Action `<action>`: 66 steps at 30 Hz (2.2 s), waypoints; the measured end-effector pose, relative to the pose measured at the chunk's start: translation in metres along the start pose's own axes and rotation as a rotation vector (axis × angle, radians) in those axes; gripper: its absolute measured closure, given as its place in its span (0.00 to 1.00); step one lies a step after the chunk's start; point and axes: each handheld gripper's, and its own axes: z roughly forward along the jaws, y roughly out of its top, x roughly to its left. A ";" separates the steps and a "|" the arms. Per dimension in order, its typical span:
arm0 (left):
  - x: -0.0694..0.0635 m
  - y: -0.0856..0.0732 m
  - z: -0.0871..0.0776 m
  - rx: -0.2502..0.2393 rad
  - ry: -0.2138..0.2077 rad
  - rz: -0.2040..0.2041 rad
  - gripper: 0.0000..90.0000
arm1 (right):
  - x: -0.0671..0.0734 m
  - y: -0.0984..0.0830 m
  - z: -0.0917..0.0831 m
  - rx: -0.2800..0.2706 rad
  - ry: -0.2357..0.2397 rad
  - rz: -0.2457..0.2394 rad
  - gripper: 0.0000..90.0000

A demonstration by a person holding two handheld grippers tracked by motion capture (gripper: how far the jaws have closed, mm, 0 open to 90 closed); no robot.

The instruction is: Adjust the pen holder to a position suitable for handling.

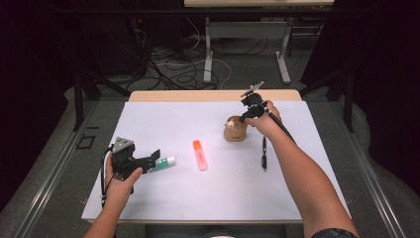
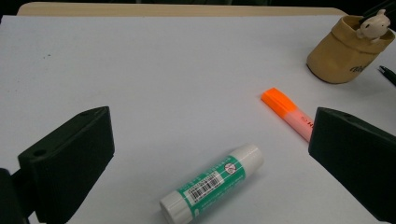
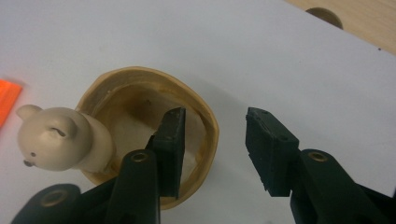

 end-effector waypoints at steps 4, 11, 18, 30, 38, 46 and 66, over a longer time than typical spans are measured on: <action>0.001 0.000 0.000 -0.006 -0.002 -0.004 0.00 | 0.000 0.000 0.007 0.005 0.005 -0.002 0.68; 0.002 0.000 0.001 -0.007 -0.012 -0.011 0.00 | 0.001 -0.001 0.014 0.046 0.012 -0.010 0.76; 0.002 0.000 0.001 -0.004 -0.008 -0.005 0.00 | 0.002 -0.001 0.016 0.085 0.025 -0.017 0.84; 0.003 0.000 0.001 -0.004 -0.009 -0.008 0.00 | 0.004 -0.001 0.013 0.086 0.015 0.104 0.91; 0.003 0.000 0.002 0.002 -0.009 -0.008 0.00 | 0.005 0.000 0.005 0.167 -0.015 0.176 0.91; 0.003 0.000 0.002 0.009 -0.010 -0.006 0.00 | 0.005 -0.003 0.004 0.146 0.018 0.217 0.91; 0.003 0.000 0.002 0.010 -0.002 -0.007 0.00 | 0.041 -0.008 -0.012 0.216 0.076 0.134 0.91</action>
